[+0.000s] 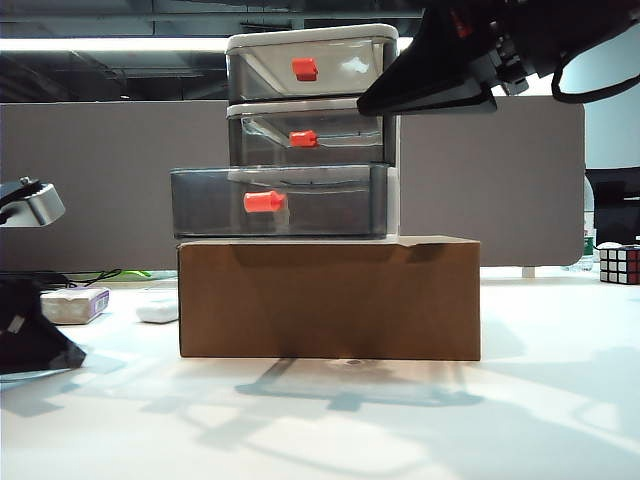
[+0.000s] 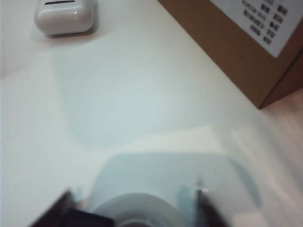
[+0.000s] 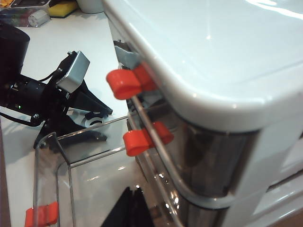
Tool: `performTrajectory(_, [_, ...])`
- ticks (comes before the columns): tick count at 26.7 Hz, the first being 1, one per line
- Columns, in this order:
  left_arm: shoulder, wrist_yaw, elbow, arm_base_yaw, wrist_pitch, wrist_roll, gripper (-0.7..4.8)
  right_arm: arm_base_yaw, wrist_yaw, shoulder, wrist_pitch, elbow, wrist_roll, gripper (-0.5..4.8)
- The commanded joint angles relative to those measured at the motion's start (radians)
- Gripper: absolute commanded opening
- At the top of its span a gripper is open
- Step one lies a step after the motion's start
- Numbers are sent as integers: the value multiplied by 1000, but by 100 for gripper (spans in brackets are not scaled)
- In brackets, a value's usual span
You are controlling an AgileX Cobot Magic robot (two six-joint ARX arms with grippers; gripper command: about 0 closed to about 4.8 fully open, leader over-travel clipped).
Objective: Open the third layer of the drawer on the table, pick up the transparent tape on the table and put it in, and finally close the drawer.
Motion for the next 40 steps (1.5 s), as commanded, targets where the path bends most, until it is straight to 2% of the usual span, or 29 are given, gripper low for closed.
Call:
performTrajectory(1, [11,34,-11,1,-117,-2,145,0,-4,-4,11,6,3,-5])
performTrajectory(3, [11,56,-11,1,-114,3,136,0,-3,-4,11,6,4,-5])
performTrajectory(6, [5,102,-11,1,-83,43,65,0,-2,-4,11,6,3,-5])
performTrajectory(10, [-72,123,-11,0,-25,42,65,0,-2,-4,11,6,4,-5])
performTrajectory(13, [-206,123,-9,0,-11,42,65,1,-2,-4,11,6,4,-5])
performTrajectory(15, [-374,151,3,-5,-14,38,66,1,-2,-4,12,6,4,-5])
performTrajectory(17, [-537,165,49,-55,-77,31,66,0,0,-4,14,6,4,-5])
performTrajectory(19, [-632,153,146,-146,-230,46,66,1,2,-4,22,6,4,-5])
performTrajectory(20, [-636,133,185,-185,-282,58,66,1,3,-4,29,6,4,-5])
performTrajectory(22, [-612,34,271,-330,-374,87,66,1,2,-5,50,6,4,-5])
performTrajectory(26, [-541,-6,304,-484,-362,95,65,1,2,-9,51,6,5,-5])
performTrajectory(29, [-420,-112,304,-615,-268,121,66,1,-1,-19,49,6,8,-5])
performTrajectory(31, [-348,-121,307,-639,-192,121,66,1,-2,-26,42,6,8,-5])
performTrajectory(35, [-282,-134,308,-642,-128,120,67,1,-2,-42,11,6,8,-5])
performTrajectory(37, [-282,-137,308,-642,-135,106,130,1,-2,-52,5,6,8,-5])
performTrajectory(38, [-282,-137,308,-641,-136,93,201,1,-1,-56,3,6,8,-5])
performTrajectory(40, [-282,-137,308,-641,-137,79,215,0,-1,-64,-7,6,7,-5])
